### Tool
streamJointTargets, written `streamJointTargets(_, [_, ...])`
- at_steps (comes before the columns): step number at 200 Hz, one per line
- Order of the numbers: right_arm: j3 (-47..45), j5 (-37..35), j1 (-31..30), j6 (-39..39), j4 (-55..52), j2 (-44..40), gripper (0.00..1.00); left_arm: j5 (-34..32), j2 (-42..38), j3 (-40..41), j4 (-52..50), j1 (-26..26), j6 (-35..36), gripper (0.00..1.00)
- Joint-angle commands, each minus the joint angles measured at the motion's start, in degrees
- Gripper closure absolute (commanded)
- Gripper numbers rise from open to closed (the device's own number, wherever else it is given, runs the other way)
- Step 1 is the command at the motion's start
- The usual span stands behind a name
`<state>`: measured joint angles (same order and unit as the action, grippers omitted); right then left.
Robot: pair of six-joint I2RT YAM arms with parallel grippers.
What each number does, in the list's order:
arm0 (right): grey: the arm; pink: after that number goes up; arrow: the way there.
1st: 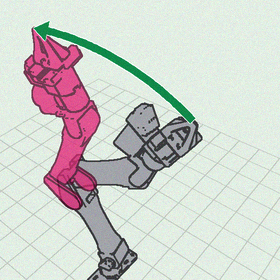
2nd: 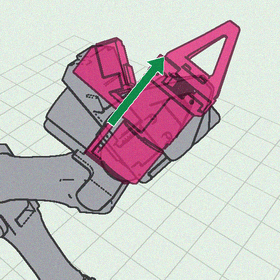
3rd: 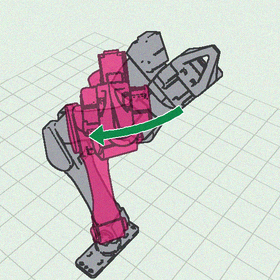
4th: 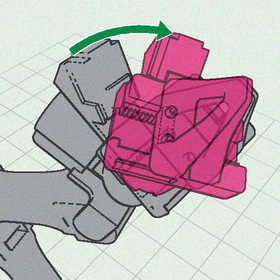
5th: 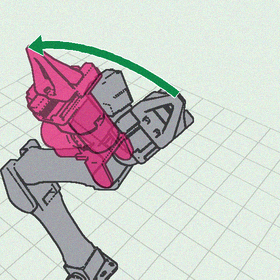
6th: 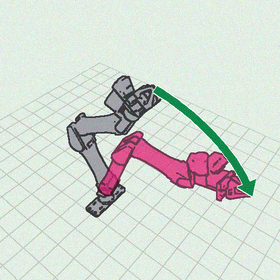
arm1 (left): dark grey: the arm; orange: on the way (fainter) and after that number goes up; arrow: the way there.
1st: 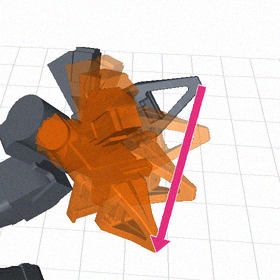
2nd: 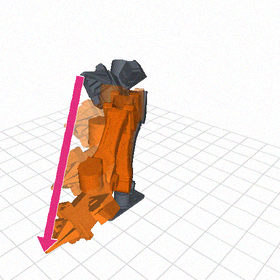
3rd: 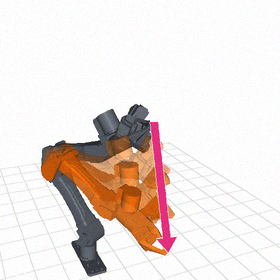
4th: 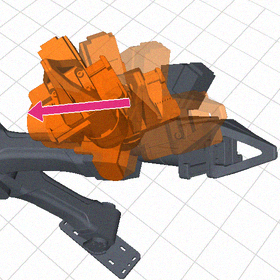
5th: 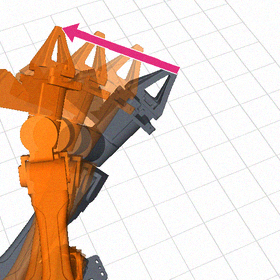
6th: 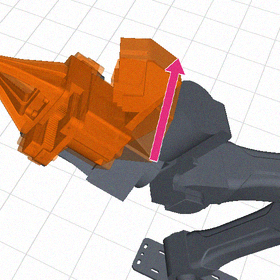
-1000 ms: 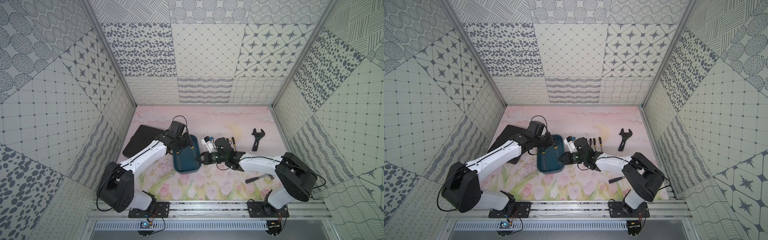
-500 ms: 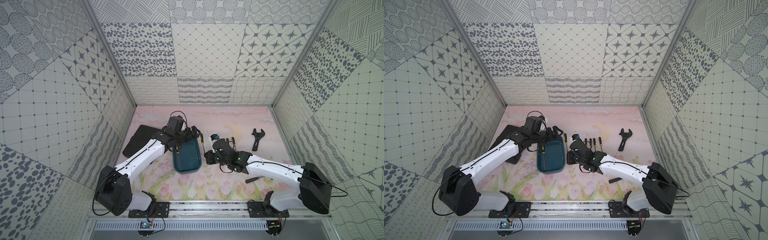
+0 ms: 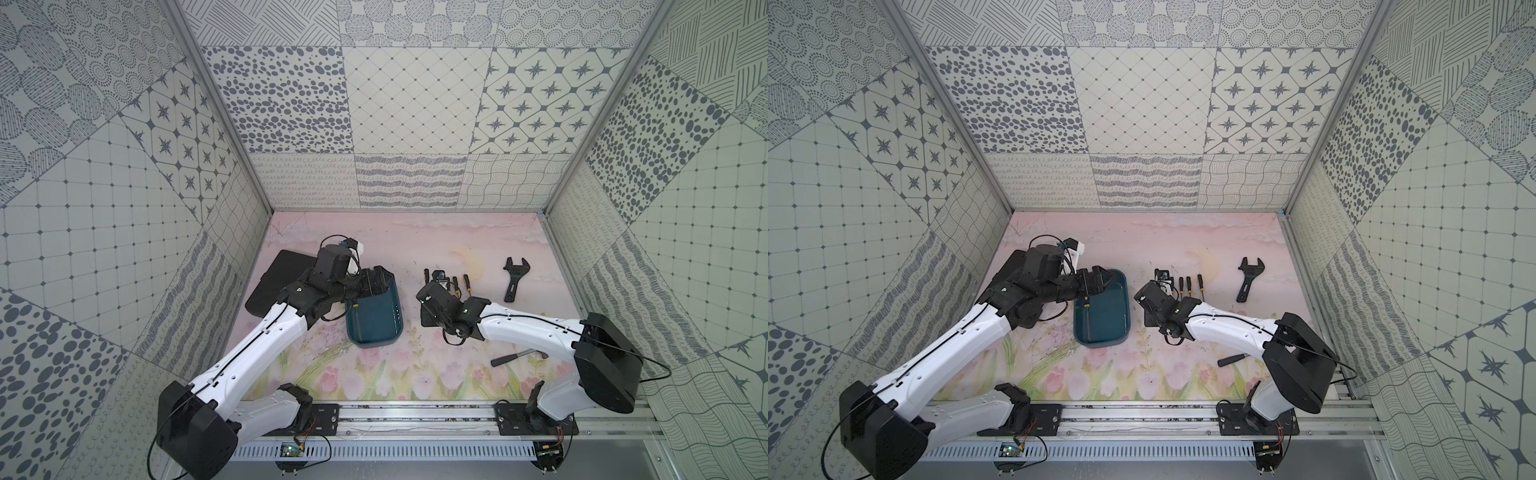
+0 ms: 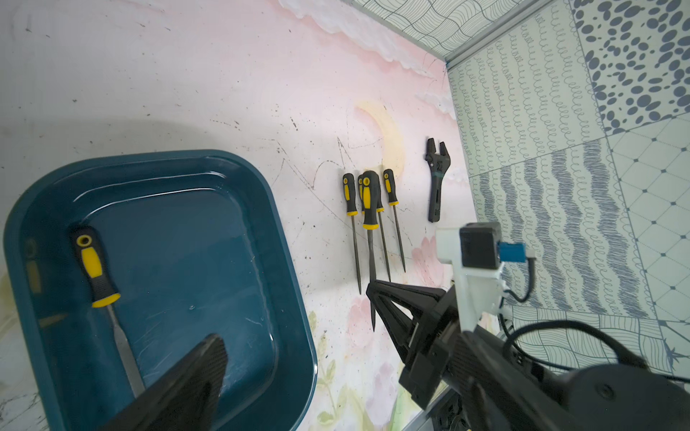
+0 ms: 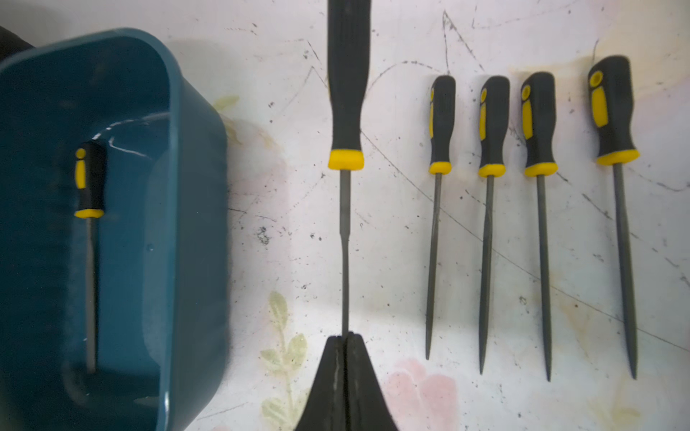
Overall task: Take the file tool out of the storage box
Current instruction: Place the file tool at the center of the board.
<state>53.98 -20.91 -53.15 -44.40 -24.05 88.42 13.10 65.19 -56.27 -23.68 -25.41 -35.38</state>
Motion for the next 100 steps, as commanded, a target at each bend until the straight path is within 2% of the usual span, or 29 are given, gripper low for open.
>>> streamJointTargets(1, [2.0, -1.8, 0.6, -1.2, 0.1, 2.1, 1.0, 0.6, -3.2, 1.6, -4.9, 0.2, 1.5, 0.01])
streamJointTargets(48, [2.7, -1.1, 2.5, -0.9, 0.2, 4.7, 1.0, 0.8, -3.3, 5.1, -2.9, 0.1, -0.2, 0.01])
streamJointTargets(100, [3.5, 0.6, 4.2, 0.0, 2.0, 8.4, 1.0, 0.5, -2.4, 5.3, -2.6, 0.0, -0.5, 0.01])
